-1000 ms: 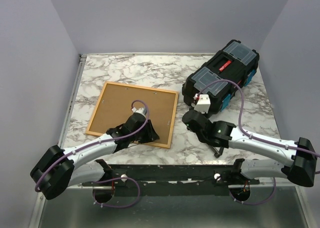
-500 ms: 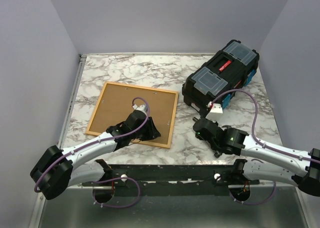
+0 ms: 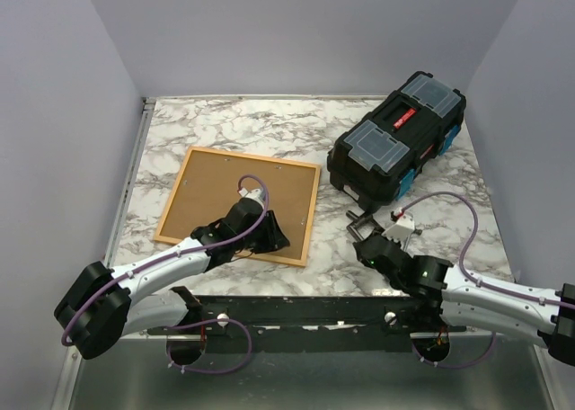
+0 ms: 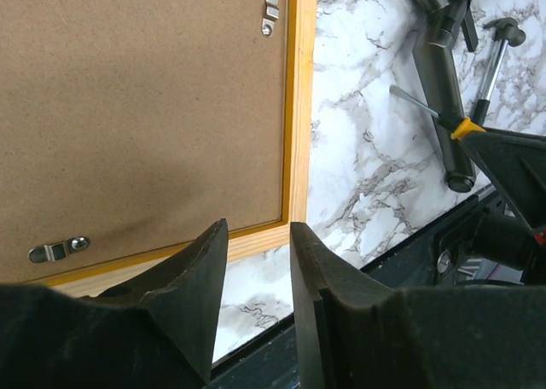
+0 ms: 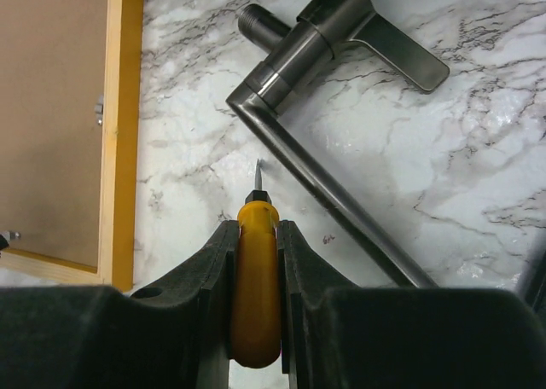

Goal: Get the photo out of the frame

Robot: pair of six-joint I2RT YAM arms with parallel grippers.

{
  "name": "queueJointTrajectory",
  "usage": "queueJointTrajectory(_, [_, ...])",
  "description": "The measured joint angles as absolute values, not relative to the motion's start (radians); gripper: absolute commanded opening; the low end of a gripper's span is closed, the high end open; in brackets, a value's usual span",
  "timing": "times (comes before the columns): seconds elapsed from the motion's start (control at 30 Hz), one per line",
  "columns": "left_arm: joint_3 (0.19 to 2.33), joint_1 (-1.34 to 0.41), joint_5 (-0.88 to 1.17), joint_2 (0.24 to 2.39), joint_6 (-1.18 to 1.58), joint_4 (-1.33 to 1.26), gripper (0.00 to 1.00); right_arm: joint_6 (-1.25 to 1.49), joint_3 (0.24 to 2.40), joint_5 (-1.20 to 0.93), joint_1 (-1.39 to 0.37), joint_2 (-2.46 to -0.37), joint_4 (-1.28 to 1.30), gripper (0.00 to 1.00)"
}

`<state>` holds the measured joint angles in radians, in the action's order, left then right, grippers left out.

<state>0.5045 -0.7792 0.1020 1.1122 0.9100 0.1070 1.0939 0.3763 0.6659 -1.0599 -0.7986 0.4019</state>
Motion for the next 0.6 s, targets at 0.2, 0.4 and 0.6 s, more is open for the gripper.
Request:
queueJointTrajectory(0.2, [0.498,-0.793,0.171,1.115,0.919,0.051,0.48,1.153,0.278,0.691,-1.06,-0.691,0.352,0.17])
queueJointTrajectory(0.4, [0.53,-0.871,0.205,1.178,0.92,0.0,0.48,1.206,0.251,0.69,-1.06,-0.671,0.331,0.32])
queueJointTrajectory(0.6, [0.562,-0.891,0.218,1.225,0.92,-0.017,0.47,1.283,0.243,0.686,-1.06,-0.671,0.366,0.36])
